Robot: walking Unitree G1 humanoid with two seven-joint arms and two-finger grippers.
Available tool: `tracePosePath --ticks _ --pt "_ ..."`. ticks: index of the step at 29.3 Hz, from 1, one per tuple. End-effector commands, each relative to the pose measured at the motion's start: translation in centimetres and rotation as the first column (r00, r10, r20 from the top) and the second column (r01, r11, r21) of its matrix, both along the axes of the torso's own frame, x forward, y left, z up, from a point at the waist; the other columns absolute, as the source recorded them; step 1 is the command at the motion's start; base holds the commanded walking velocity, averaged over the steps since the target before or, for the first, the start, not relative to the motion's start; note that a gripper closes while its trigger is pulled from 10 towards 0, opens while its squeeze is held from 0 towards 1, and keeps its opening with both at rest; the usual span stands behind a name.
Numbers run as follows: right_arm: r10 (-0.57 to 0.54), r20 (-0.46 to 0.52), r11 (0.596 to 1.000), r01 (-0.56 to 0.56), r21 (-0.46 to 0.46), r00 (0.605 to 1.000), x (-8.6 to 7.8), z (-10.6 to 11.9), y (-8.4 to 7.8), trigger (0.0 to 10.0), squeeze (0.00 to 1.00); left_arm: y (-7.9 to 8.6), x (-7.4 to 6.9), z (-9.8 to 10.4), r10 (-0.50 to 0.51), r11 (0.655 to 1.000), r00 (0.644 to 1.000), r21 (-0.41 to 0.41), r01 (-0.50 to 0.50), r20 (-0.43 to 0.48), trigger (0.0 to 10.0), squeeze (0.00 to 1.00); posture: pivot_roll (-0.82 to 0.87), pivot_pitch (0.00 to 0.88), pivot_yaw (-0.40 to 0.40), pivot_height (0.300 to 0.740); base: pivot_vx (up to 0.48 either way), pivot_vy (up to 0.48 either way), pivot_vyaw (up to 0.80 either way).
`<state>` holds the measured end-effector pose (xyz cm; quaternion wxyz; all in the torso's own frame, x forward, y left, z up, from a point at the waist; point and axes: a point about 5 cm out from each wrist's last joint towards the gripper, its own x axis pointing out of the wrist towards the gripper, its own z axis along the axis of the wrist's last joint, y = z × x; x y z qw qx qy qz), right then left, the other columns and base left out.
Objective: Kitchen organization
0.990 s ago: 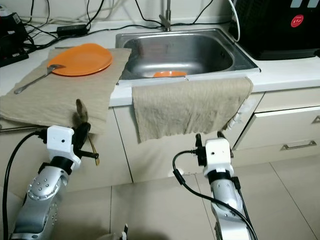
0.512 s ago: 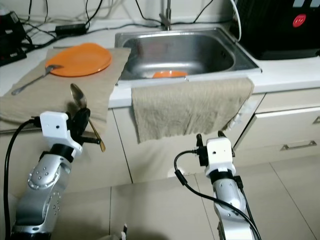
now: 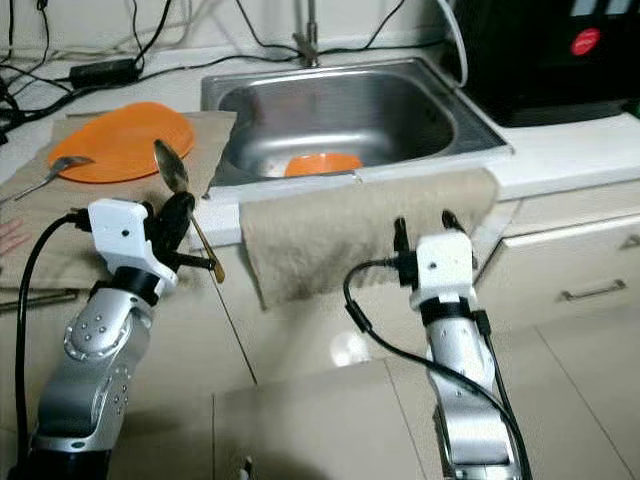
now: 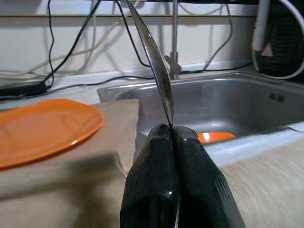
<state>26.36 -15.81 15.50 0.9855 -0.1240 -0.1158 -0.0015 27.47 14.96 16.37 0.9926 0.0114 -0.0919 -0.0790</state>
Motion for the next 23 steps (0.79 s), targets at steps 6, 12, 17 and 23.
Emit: tracePosePath --ticks 6,12,17,23 --pt "-0.036 -0.01 0.999 0.036 0.0 0.999 0.1 0.1 -0.8 10.0 0.0 -0.7 0.0 1.1 0.005 1.0 0.999 -0.023 -0.004 0.039 10.0 0.0 0.01 0.0 0.047 0.74 0.461 0.0 0.0" --pt "-0.027 -0.011 1.0 0.027 0.002 1.0 0.4 0.1 -0.5 10.0 0.0 -0.7 0.2 1.5 0.02 0.999 0.999 -0.034 -0.018 0.051 10.0 0.0 0.02 0.0 0.041 0.74 0.457 0.0 0.0" --pt "-0.016 -0.011 1.0 0.016 0.009 1.0 0.7 0.3 -0.3 10.0 0.0 -1.0 0.4 1.7 0.018 1.0 0.998 -0.001 -0.018 0.054 10.0 0.0 0.02 0.0 0.04 0.74 0.457 0.0 0.0" --pt "-0.004 -0.018 1.0 0.004 0.021 1.0 0.9 0.2 0.2 10.0 0.0 -1.6 0.8 1.9 -0.018 0.998 0.999 0.054 0.016 0.05 10.0 0.0 0.02 0.0 0.045 0.74 0.475 0.0 0.0"
